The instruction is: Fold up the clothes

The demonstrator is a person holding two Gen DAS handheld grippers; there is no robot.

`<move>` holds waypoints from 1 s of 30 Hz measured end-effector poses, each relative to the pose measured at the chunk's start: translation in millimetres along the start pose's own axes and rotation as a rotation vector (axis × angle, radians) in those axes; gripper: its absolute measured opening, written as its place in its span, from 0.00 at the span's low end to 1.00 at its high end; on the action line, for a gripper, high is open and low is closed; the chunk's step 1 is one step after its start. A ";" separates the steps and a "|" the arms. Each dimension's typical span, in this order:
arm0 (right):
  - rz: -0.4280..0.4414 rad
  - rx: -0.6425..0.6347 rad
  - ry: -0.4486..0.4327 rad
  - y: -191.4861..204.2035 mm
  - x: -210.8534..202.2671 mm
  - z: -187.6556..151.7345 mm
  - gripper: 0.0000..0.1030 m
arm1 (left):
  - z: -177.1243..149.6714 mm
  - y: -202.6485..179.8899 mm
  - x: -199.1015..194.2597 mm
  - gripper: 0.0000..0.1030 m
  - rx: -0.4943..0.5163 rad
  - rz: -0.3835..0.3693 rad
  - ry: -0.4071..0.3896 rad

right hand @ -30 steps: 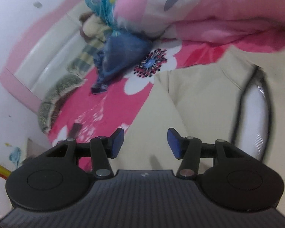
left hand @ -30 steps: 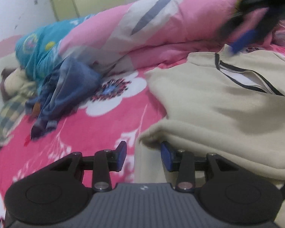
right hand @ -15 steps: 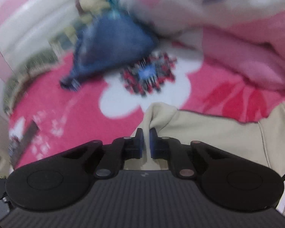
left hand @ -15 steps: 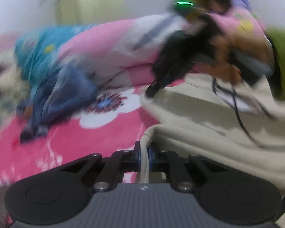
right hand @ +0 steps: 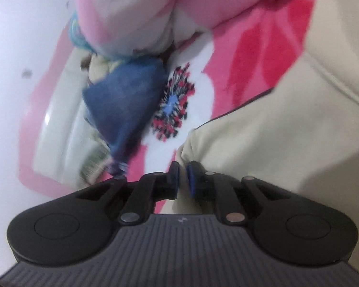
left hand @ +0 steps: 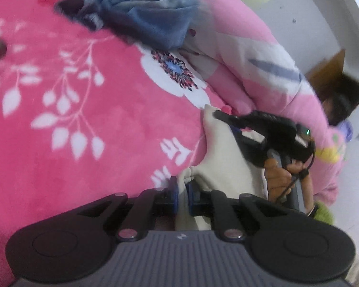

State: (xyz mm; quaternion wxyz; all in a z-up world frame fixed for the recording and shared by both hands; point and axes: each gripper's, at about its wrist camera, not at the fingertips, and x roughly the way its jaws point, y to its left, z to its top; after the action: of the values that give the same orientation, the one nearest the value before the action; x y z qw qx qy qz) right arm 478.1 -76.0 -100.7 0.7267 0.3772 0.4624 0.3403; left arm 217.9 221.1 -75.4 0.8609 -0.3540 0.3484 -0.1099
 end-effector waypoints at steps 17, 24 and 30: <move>-0.405 -1.038 0.267 149.4 -4.9 -234.9 0.19 | 2.0 21.3 2.6 0.10 -0.087 -0.098 -0.030; -0.421 -1.056 0.165 159.5 -11.7 -244.3 0.04 | 3.1 31.4 2.3 0.09 -0.144 -0.153 -0.048; -0.424 -1.003 0.143 140.2 -0.3 -256.6 0.07 | 4.4 38.2 3.5 0.09 -0.188 -0.178 -0.040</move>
State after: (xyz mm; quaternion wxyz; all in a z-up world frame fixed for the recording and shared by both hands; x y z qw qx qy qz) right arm 219.3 51.5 -53.5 0.8369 -0.1407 0.3576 0.3897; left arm 221.3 249.6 -101.3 0.8174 -0.4649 0.3074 -0.1455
